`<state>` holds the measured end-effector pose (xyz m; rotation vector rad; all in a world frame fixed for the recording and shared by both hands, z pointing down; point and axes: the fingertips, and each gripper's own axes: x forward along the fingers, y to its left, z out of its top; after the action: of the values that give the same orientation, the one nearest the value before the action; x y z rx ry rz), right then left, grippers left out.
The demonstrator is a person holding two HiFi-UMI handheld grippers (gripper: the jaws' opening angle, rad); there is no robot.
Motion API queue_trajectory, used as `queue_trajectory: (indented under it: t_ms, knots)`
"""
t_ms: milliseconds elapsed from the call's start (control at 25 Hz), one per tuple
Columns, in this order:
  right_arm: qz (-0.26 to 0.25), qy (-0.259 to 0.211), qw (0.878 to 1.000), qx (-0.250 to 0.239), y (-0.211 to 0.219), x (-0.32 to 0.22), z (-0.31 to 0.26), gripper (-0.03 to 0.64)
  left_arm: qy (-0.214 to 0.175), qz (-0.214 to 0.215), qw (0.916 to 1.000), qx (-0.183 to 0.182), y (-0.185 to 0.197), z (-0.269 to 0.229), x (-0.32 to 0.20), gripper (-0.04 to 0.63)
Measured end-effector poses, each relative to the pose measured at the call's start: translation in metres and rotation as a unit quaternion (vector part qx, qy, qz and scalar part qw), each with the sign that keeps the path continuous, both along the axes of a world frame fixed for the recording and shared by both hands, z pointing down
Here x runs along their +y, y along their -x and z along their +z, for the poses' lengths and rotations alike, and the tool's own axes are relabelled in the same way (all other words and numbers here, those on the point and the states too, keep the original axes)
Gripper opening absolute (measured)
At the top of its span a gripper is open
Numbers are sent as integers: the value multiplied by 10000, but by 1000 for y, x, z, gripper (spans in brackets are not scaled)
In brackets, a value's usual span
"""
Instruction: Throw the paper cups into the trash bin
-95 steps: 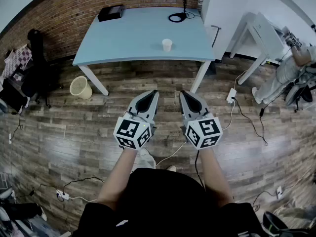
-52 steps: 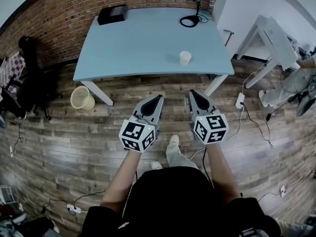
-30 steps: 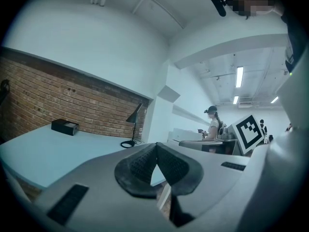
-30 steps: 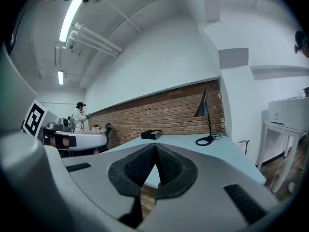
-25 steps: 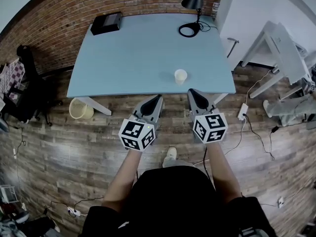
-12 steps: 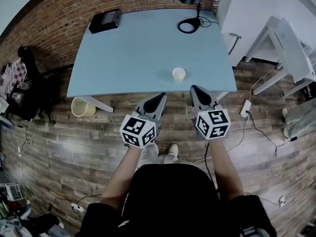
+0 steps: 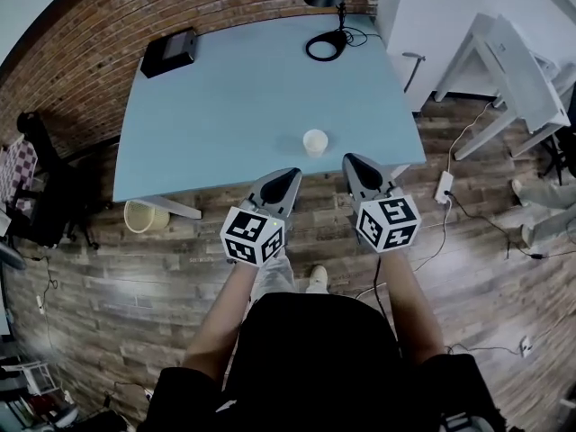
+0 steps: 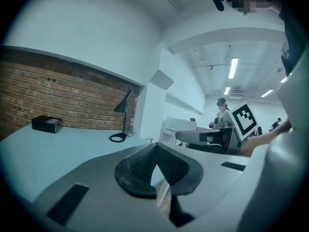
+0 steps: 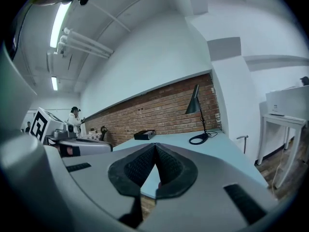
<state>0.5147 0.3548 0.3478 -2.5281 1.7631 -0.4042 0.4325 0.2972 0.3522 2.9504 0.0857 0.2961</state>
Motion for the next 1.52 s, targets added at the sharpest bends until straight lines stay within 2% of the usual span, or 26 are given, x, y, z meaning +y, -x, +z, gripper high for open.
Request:
queue_trajectory:
  t_ms: [360,720,920,1120,1280,1520]
  knots:
    - [465,124,9987,-188,-28,-17,16,5,77,542,9979,-337,-33,30,-24,8]
    - [1015,320,9934,-423,-52,-29,37,5,31,1154,9906,-733,-66,71,-44,8]
    - [1265,524,9892,-515,-61,-32,50,5,86,1302,9876,-877,-85,92,-57,11]
    - [1581,636,9833,-639,-68,-29,64,5,62,1559,9821,-1053,-104,116,-63,133]
    - [1825,736,9775,-754,-73,-27,75,5,-118,1720,9771,-1247,-120,134,-69,244]
    - [2140,789,9695,-900,-85,-15,91,5,-522,1813,9700,-1536,-145,162,-69,313]
